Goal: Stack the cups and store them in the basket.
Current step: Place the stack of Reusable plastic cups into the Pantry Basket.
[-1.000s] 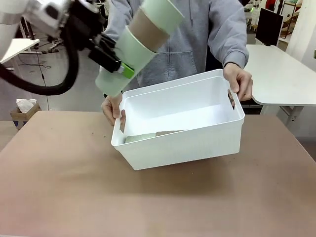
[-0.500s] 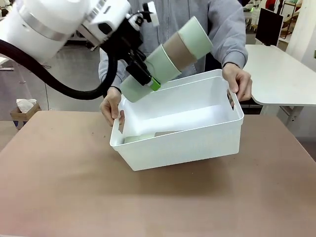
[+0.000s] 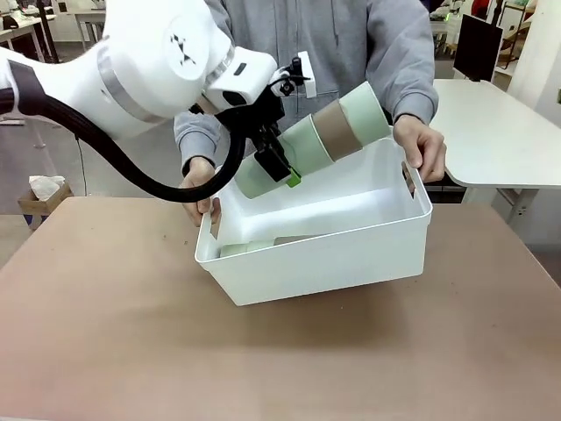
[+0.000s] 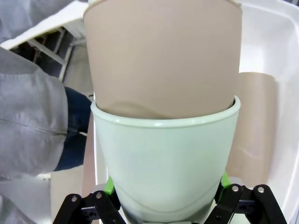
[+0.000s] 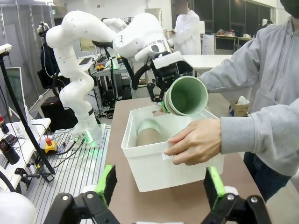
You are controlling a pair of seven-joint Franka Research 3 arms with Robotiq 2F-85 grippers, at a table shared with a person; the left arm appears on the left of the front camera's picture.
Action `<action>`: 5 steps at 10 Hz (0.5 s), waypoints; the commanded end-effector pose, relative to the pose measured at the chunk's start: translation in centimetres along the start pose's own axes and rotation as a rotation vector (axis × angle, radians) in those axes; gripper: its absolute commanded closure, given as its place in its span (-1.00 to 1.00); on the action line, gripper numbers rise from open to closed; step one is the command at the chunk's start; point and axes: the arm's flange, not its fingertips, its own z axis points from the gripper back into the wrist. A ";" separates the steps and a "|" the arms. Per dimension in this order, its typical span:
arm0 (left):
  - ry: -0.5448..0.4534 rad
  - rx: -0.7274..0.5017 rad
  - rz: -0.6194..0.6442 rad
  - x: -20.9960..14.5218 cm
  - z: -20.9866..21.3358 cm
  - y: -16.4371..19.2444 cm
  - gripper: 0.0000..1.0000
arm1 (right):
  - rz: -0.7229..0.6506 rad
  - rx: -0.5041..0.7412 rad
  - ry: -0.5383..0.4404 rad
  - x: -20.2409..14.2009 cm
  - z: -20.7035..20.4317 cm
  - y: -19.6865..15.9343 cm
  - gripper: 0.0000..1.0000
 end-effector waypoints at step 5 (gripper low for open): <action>0.125 0.083 0.033 -2.0 -4.4 1.0 -0.74 | -0.001 0.003 -0.013 0.3 0.1 0.0 -1.00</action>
